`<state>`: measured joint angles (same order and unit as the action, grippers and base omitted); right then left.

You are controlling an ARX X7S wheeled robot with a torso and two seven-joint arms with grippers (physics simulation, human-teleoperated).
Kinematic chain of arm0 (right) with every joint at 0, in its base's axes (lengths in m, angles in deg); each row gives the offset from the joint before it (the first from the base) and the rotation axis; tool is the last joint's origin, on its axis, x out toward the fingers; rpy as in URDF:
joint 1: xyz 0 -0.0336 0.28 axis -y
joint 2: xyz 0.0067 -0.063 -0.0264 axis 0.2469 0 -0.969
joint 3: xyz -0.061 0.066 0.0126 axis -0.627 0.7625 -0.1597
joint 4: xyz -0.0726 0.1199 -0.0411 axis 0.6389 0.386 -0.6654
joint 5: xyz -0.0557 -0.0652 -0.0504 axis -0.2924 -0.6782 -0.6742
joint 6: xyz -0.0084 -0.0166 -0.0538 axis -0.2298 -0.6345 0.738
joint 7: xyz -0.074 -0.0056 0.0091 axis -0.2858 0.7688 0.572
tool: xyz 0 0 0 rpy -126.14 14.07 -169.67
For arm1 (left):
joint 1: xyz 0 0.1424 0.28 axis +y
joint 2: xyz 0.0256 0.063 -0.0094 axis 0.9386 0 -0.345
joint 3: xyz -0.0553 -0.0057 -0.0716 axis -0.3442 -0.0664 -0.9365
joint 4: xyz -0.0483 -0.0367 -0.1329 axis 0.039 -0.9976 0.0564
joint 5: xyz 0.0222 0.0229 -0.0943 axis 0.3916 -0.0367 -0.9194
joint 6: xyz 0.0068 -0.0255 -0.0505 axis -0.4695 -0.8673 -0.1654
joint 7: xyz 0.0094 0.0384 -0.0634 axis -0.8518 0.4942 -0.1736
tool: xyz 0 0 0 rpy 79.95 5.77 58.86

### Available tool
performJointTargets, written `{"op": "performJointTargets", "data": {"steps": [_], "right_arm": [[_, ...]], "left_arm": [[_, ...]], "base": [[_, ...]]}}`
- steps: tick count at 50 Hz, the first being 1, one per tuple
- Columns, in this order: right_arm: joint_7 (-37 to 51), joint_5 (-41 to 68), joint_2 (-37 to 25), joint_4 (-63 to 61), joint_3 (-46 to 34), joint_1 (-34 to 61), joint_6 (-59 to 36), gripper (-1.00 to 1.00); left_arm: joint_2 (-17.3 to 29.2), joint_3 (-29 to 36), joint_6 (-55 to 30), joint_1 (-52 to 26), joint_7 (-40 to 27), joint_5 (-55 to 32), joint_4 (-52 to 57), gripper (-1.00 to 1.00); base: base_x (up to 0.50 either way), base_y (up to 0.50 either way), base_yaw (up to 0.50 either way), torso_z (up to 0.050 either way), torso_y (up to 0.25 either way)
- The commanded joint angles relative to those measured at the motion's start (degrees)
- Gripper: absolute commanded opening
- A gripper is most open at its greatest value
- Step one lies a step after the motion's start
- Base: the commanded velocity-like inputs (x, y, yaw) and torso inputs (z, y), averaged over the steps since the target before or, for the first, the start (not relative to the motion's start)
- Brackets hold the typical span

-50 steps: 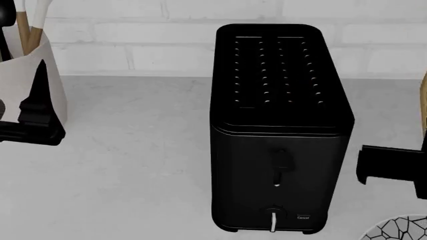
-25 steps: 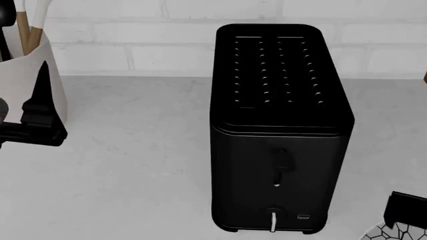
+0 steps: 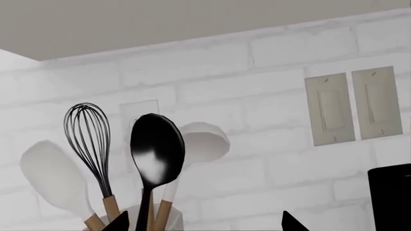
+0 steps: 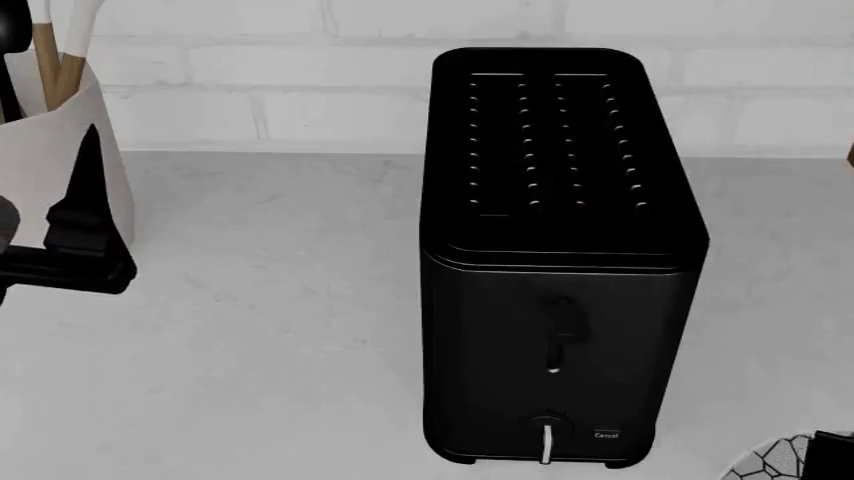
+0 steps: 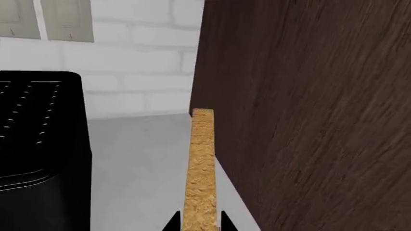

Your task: Place the toasted item on a plate.

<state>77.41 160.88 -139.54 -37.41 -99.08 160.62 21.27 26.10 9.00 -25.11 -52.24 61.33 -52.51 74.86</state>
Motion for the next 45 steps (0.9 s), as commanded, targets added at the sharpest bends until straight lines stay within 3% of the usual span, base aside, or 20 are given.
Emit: {"op": "performJointTargets", "data": {"steps": [1, 14, 29, 45], "right_arm": [[2.1, 2.4, -0.1, 0.7, 1.4, 1.0, -5.1, -1.00], [2.9, -3.4, -0.1, -3.7, -3.9, -5.0, 0.9, -1.00], [3.9, -2.8, -0.1, -1.6, -3.9, -5.5, -5.5, -1.00], [3.9, -6.2, -0.1, -2.2, -6.6, -8.8, -2.2, -1.00]], "left_arm": [[0.0, 0.3, 0.4, 0.0, 0.0, 0.0, -0.4, 1.00], [0.1, 0.9, 0.8, 0.4, 0.0, 0.1, -0.7, 1.00], [0.3, 0.7, 0.9, 0.4, -0.2, -0.1, -0.9, 1.00], [0.3, 1.3, 1.5, 0.4, -0.3, 0.1, -1.5, 1.00]], "base": [[0.00, 0.00, 0.00, 0.000, 0.000], [0.00, 0.00, 0.00, 0.000, 0.000], [0.00, 0.00, 0.00, 0.000, 0.000], [0.00, 0.00, 0.00, 0.000, 0.000]]}}
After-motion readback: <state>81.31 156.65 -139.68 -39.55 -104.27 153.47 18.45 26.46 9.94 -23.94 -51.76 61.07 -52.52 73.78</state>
